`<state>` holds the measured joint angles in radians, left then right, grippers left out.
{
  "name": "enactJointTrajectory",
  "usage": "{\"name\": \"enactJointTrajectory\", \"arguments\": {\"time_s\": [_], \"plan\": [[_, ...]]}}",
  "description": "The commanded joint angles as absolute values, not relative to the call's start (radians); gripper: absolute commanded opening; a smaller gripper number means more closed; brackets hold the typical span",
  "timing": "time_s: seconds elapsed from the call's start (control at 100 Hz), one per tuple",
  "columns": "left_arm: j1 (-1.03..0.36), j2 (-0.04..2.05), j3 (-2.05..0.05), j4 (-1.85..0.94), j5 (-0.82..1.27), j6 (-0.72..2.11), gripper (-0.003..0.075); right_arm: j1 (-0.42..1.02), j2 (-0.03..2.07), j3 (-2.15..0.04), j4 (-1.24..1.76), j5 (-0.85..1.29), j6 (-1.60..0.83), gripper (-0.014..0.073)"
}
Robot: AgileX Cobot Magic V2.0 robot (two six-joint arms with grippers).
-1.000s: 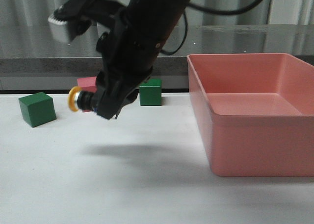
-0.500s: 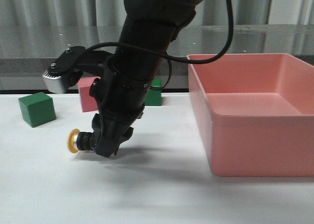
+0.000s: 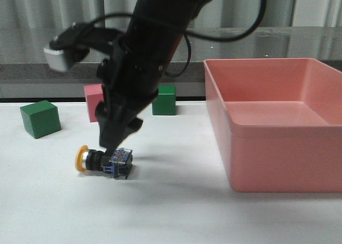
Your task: Place and stand button with both arms
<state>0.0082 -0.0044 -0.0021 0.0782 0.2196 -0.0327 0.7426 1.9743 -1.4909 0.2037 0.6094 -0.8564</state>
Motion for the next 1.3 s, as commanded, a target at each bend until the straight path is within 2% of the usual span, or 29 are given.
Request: {"name": "enactJointTrajectory", "arguments": {"time_s": [0.0, 0.17, 0.22, 0.39, 0.56, 0.68, 0.85, 1.29], "plan": [[0.01, -0.036, 0.045, 0.078, 0.145, -0.042, -0.002, 0.71, 1.832, -1.526, 0.213, 0.597, -0.807, 0.0339], [0.01, -0.036, 0.045, 0.078, 0.145, -0.042, -0.002, 0.598, 1.681, -1.526, 0.213, 0.692, -0.695, -0.0016], [0.01, -0.036, 0.045, 0.078, 0.145, -0.042, -0.002, 0.554, 1.644, -1.523, 0.213, 0.737, -0.685, -0.009], [0.01, -0.036, 0.045, 0.078, 0.145, -0.042, -0.002, 0.378, 1.525, -1.466, 0.213, 0.751, -0.617, -0.0076], [0.01, -0.036, 0.045, 0.078, 0.145, -0.042, -0.002, 0.182, 1.366, -1.296, 0.213, 0.579, -0.464, -0.0076], [0.01, -0.036, 0.045, 0.078, 0.145, -0.042, -0.002, 0.095, 1.222, -1.11, 0.213, 0.437, -0.397, -0.0076], [0.01, -0.036, 0.045, 0.078, 0.145, -0.042, -0.002, 0.076, 1.021, -0.891, 0.214, 0.322, -0.384, -0.0076], [0.01, -0.036, 0.045, 0.065, 0.095, -0.042, -0.002, 0.076, 0.478, -0.535, 0.25, 0.437, -0.378, -0.0076]]}}
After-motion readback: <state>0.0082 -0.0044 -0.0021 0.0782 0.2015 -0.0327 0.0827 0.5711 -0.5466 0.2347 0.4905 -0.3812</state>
